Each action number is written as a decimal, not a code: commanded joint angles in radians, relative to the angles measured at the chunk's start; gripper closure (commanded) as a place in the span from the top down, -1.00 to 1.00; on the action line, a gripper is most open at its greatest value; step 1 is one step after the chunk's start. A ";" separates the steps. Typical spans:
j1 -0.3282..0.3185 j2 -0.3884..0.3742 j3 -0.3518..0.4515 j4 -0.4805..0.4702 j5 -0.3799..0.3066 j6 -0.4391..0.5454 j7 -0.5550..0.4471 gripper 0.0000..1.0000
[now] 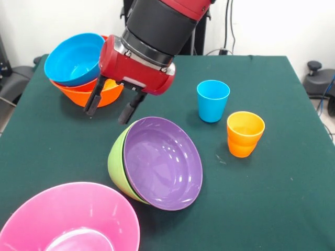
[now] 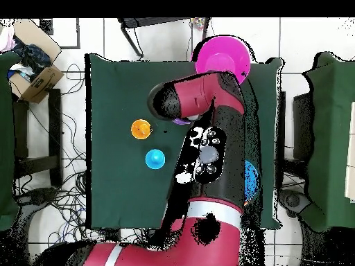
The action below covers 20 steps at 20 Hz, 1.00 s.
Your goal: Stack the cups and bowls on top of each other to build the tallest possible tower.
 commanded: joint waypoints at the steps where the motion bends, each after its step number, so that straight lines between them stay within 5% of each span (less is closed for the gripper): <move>1: 0.032 0.057 0.032 0.097 0.028 -0.024 0.175 1.00; 20: 0.039 0.071 0.032 0.140 0.100 -0.090 0.209 1.00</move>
